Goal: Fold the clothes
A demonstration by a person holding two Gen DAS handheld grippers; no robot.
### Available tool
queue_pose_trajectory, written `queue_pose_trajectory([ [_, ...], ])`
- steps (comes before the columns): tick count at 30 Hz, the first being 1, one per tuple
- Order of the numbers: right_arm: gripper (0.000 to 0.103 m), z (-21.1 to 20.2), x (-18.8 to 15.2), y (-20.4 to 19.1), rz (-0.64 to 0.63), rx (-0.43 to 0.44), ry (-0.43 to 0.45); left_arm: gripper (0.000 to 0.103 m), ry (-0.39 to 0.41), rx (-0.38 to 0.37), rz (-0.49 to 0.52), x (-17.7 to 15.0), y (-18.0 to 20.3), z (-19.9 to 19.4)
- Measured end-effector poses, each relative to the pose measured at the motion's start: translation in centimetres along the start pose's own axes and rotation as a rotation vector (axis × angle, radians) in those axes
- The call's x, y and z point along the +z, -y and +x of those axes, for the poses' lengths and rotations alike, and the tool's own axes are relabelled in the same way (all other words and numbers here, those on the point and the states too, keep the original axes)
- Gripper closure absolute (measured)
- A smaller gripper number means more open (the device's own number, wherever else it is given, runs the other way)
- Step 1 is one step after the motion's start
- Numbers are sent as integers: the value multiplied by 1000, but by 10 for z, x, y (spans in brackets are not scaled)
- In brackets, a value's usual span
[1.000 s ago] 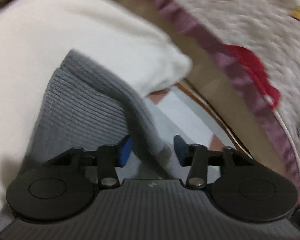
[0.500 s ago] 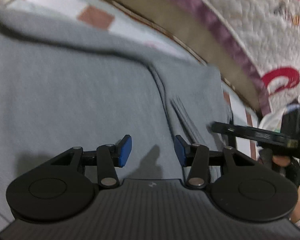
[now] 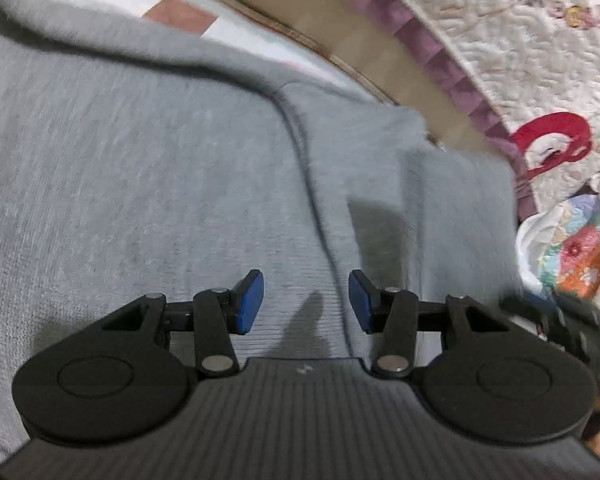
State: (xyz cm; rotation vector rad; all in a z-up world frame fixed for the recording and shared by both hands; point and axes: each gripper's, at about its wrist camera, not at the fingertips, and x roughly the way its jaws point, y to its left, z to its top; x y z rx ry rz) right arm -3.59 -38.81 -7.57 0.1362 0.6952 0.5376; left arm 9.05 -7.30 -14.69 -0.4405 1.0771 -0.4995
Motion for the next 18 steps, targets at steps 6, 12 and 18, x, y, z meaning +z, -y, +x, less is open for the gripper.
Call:
queue_pose_trajectory([
  [6, 95, -35, -49, -46, -142, -52, -129, 57, -24, -75, 93, -15, 27, -3],
  [12, 88, -70, -78, -47, 42, -165, -134, 56, -175, -151, 329, -58, 77, -1],
  [18, 67, -129, -103, -62, 187, -261, -112, 54, -334, -180, 507, -103, 107, 0],
])
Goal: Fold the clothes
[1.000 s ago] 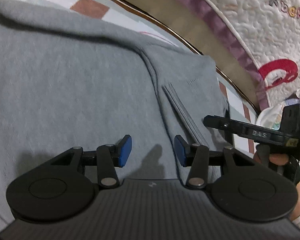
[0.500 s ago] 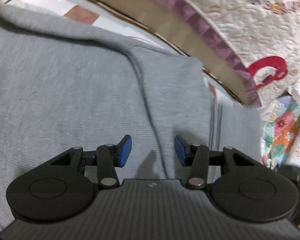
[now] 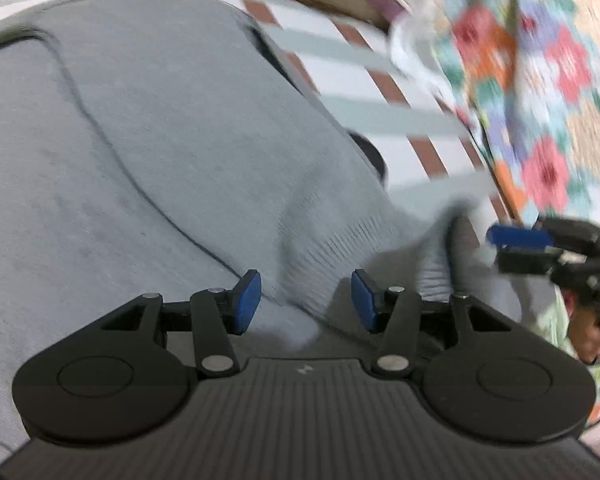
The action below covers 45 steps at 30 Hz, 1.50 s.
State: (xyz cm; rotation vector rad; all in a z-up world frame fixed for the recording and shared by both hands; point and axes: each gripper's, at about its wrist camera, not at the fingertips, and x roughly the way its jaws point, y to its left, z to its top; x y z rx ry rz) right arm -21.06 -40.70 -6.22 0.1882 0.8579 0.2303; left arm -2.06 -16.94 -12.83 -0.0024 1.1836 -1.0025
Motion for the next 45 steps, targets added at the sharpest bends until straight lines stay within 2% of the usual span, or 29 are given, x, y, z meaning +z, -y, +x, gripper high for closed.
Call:
queue_pose_trajectory([
  [2, 57, -19, -11, 2, 51, -29, 4, 54, 8, -1, 67, -7, 16, -7],
  [4, 53, -37, -21, 3, 95, -56, 4, 54, 36, 3, 144, -13, 31, -21],
  [8, 50, -30, -38, -27, -41, -66, -121, 52, 54, -4, 289, -23, 55, -44],
  [12, 42, -9, -55, -46, -130, -39, -207, 49, 11, -3, 384, -42, 65, -47],
  [14, 41, 5, -63, -49, -162, -69, -232, 44, -11, -3, 432, -52, 69, -49],
  [16, 43, 11, -65, -42, -120, -83, -212, 42, -31, -1, 474, -62, 73, -51],
  [18, 68, 16, -66, -35, -70, -91, -191, 40, -29, 26, 455, -68, 63, -45],
  [19, 93, 13, -63, -27, 19, -52, -173, 40, -25, 48, 432, -68, 57, -42],
  [22, 93, -9, -53, -16, 198, 82, -103, 40, 0, 88, 346, -62, 36, -39],
  [26, 93, -60, -54, 1, 381, 253, -27, 39, 53, 60, 254, -53, 20, -49],
  [28, 93, -84, -62, 8, 482, 347, 38, 39, 121, 26, 277, -54, 23, -58],
  [30, 93, -105, -70, 13, 564, 426, 110, 40, 230, -15, 305, -56, 29, -72],
  [32, 93, -113, -74, 14, 602, 483, 181, 40, 282, -64, 326, -58, 34, -81],
  [37, 93, -86, -52, 13, 660, 608, 210, 40, 299, -151, 380, -62, 45, -89],
  [38, 93, -77, -42, 9, 632, 615, 201, 40, 297, -162, 380, -62, 46, -90],
  [41, 93, -51, 7, 6, 505, 561, 169, 39, 291, -224, 346, -64, 41, -95],
  [43, 93, -24, 34, 17, 500, 501, 142, 39, 284, -241, 315, -64, 36, -97],
  [45, 93, 14, 54, 30, 522, 422, 79, 39, 283, -236, 280, -63, 29, -98],
])
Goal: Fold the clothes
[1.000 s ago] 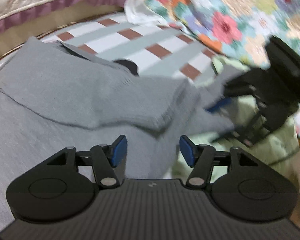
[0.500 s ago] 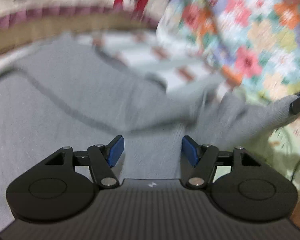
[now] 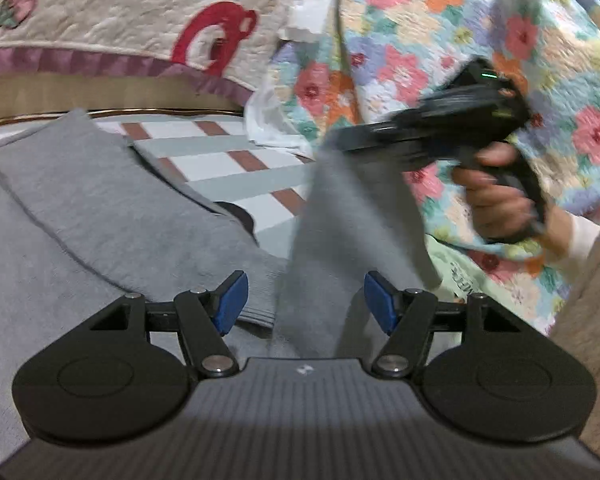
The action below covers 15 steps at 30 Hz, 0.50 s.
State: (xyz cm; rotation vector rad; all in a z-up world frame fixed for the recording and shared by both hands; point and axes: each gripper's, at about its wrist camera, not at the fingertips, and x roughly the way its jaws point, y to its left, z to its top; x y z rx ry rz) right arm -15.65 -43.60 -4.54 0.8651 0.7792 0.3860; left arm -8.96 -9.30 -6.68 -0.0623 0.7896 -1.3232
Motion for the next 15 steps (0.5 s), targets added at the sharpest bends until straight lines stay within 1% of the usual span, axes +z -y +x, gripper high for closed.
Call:
queue_pose_trajectory([
  [2, 91, 37, 18, 22, 30, -69, -65, 38, -5, 6, -49, -2, -8, 1],
  [4, 89, 70, 26, 42, 33, -111, -126, 38, -6, -3, -116, -4, -15, 4],
  [7, 88, 107, 29, 61, 19, -222, -214, 37, 82, -102, -196, -8, -20, -1],
  [8, 88, 116, 28, 68, 26, -252, -248, 37, 76, -99, -181, -7, -18, 0],
  [9, 88, 120, 26, 72, 35, -248, -272, 37, 70, -96, -165, -6, -16, 1],
  [10, 88, 120, 25, 75, 52, -246, -274, 37, 60, -87, -146, -5, -14, 2],
  [12, 82, 114, 25, 78, 78, -227, -257, 37, -13, 13, -58, -6, -10, 15],
  [13, 72, 107, 25, 77, 86, -212, -238, 37, -47, 59, -30, -9, -10, 21],
  [14, 64, 92, 19, 73, 79, -195, -200, 37, -86, 108, -19, -13, -12, 29],
  [15, 63, 77, 14, 68, 73, -177, -162, 37, -132, 165, -21, -17, -16, 38],
])
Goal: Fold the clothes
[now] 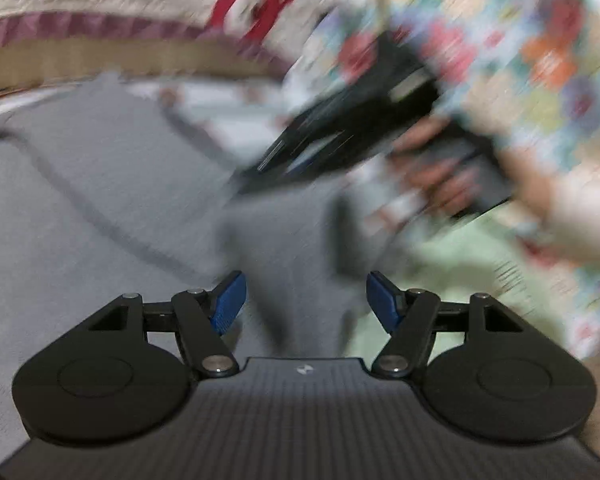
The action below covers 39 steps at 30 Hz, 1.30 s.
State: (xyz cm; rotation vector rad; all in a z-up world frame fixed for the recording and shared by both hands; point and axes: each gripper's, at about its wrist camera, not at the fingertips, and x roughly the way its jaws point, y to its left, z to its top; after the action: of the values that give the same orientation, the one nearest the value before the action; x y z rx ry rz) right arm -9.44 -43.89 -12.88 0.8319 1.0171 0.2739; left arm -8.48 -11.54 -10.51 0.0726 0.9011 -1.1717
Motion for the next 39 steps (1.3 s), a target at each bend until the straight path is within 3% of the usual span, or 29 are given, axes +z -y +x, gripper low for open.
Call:
queue_pose_trajectory([
  [3, 53, -43, -23, -4, -14, 55, 113, 37, -66, 148, -34, -9, -10, 17],
  [5, 52, -71, -40, -7, -20, 90, 187, 37, -67, 201, -94, -11, -21, 17],
  [7, 49, -87, -73, 1, 35, 92, 222, 37, -42, 223, -168, -10, -34, 11],
  [9, 43, -102, -107, 9, 89, 94, 256, 37, 32, 253, -187, -7, -41, -1],
  [12, 42, -99, -149, 31, 211, 46, 253, 37, 148, 301, -106, -4, -36, -18],
  [15, 41, -81, -178, 56, 368, 12, 224, 37, 144, 296, -17, -1, -25, -18],
  [18, 41, -67, -182, 65, 464, 58, 287, 37, 119, 325, 71, 1, -13, -9],
  [20, 33, -58, -184, 71, 527, 88, 329, 37, 82, 357, 86, -1, -12, 0],
  [23, 31, -44, -187, 79, 623, 134, 393, 37, 0, 446, 85, -6, -17, 15],
  [24, 31, -40, -188, 81, 648, 146, 414, 37, -16, 443, 74, -9, -21, 16],
  [28, 31, -49, -182, 72, 566, 61, 506, 37, -16, 377, -12, -8, -33, 7],
  [30, 31, -55, -181, 74, 552, 33, 563, 39, -6, 355, 3, -7, -32, 3],
  [32, 32, -49, -181, 86, 595, 64, 571, 39, 21, 306, 20, -6, -30, -2],
  [33, 33, -46, -181, 91, 615, 78, 580, 39, 69, 275, 27, -7, -28, -7],
  [34, 45, -43, -181, 96, 631, 90, 589, 39, 114, 247, 35, -7, -26, -13],
  [35, 71, -44, -180, 93, 600, 84, 601, 39, 140, 246, 52, -8, -22, -16],
  [36, 83, -46, -179, 89, 564, 75, 614, 39, 167, 245, 69, -9, -19, -19],
  [39, 87, -59, -165, 57, 327, -48, 649, 39, 227, 212, 130, -10, -8, -26],
])
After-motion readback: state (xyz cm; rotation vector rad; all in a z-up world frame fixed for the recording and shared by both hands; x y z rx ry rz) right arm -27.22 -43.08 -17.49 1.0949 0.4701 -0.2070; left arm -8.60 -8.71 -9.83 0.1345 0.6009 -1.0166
